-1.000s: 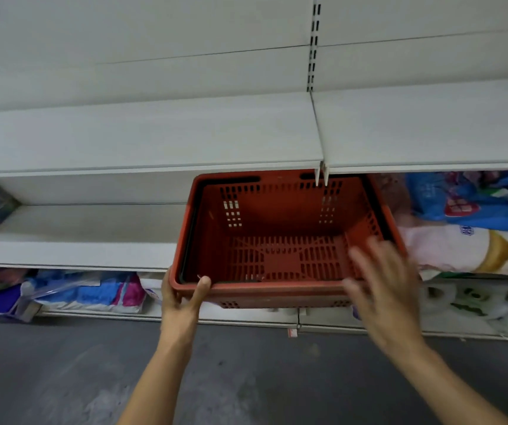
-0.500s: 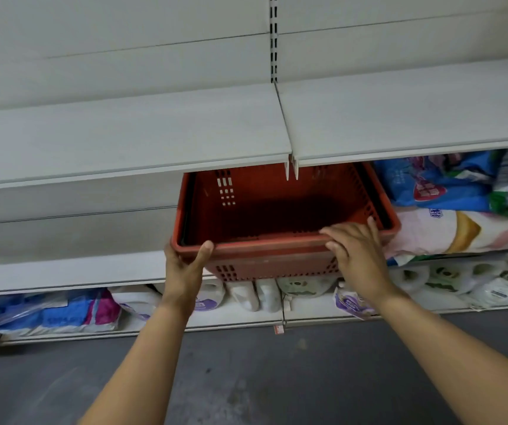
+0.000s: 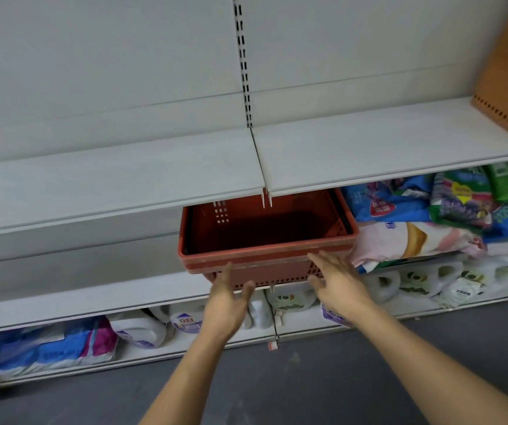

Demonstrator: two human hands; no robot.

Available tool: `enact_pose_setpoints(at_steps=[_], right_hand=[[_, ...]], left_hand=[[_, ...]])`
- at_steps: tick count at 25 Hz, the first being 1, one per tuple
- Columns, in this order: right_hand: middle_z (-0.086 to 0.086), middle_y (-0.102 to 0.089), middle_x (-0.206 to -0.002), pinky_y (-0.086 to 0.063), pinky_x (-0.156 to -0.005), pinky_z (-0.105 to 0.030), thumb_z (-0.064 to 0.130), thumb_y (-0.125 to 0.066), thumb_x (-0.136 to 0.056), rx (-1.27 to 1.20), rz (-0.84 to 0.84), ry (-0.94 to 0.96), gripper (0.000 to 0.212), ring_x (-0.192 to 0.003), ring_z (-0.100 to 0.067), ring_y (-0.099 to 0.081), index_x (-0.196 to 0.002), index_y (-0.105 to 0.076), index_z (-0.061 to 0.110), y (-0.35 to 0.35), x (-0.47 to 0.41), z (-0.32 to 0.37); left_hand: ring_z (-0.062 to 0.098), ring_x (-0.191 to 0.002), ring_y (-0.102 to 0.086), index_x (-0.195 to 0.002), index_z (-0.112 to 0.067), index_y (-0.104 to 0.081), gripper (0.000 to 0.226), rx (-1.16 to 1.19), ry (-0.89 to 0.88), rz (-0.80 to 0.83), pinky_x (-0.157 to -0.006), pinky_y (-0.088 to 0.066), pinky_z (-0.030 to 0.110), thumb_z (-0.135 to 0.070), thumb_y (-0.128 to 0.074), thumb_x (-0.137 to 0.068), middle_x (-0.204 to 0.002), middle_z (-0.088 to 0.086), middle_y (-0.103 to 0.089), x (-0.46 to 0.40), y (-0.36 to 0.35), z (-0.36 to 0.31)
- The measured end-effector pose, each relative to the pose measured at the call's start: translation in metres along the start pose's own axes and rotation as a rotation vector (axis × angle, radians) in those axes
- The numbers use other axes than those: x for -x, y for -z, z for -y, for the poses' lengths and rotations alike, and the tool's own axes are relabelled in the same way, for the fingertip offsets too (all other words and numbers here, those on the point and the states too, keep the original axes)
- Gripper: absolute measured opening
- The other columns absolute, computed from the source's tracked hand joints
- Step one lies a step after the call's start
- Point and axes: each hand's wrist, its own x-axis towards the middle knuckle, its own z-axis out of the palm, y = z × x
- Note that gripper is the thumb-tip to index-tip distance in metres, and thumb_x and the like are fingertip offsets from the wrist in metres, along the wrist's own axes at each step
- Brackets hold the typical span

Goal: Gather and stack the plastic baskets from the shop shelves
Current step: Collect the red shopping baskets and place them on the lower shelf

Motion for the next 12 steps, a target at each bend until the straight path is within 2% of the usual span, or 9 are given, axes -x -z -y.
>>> enact_pose_setpoints(at_steps=[1,3,6,9,12], right_hand=[[-0.001,-0.037,-0.156,-0.027,-0.116,-0.04,0.031,-0.047,-0.097,-0.037,-0.053,0.021,0.053,-0.142,-0.021,-0.033,-0.148,-0.036,0.024,0.007,0.022,0.002],[0.006,-0.047,-0.146,-0.032,-0.11,-0.033,0.032,-0.047,-0.098,-0.108,-0.13,0.045,0.046,-0.134,-0.016,-0.042,-0.143,-0.045,0.026,0.028,0.067,0.0],[0.013,-0.05,-0.142,-0.032,-0.107,-0.025,0.032,-0.048,-0.097,-0.18,-0.231,0.054,0.041,-0.131,-0.009,-0.042,-0.138,-0.051,0.028,0.065,0.111,-0.017],[0.017,-0.054,-0.132,-0.033,-0.104,-0.019,0.031,-0.052,-0.096,-0.26,-0.367,0.015,0.036,-0.127,-0.005,-0.045,-0.131,-0.058,0.027,0.115,0.133,-0.053],[0.018,-0.054,-0.125,-0.036,-0.104,-0.02,0.027,-0.055,-0.096,-0.34,-0.514,-0.007,0.03,-0.124,-0.003,-0.046,-0.125,-0.063,0.025,0.178,0.139,-0.109]], left_hand=[[0.025,-0.14,-0.042,-0.149,-0.013,-0.038,0.06,-0.005,-0.067,0.022,-0.107,-0.035,0.031,-0.037,-0.056,-0.097,-0.15,0.006,-0.048,0.018,0.0,-0.015],[0.02,-0.137,-0.046,-0.146,-0.019,-0.045,0.057,0.009,-0.173,0.039,-0.11,-0.038,0.033,-0.045,-0.052,-0.096,-0.146,-0.002,-0.052,0.049,-0.001,-0.044],[0.015,-0.129,-0.052,-0.14,-0.022,-0.054,0.051,0.062,-0.23,0.055,-0.108,-0.042,0.039,-0.045,-0.054,-0.095,-0.139,-0.006,-0.058,0.073,-0.005,-0.092],[0.007,-0.118,-0.06,-0.128,-0.026,-0.063,0.037,0.128,-0.328,0.101,-0.104,-0.047,0.034,-0.039,-0.06,-0.094,-0.125,-0.011,-0.067,0.087,-0.019,-0.157],[-0.006,-0.101,-0.066,-0.116,-0.03,-0.066,0.023,0.242,-0.425,0.189,-0.094,-0.053,0.027,-0.031,-0.061,-0.094,-0.113,-0.012,-0.073,0.085,-0.049,-0.234]])
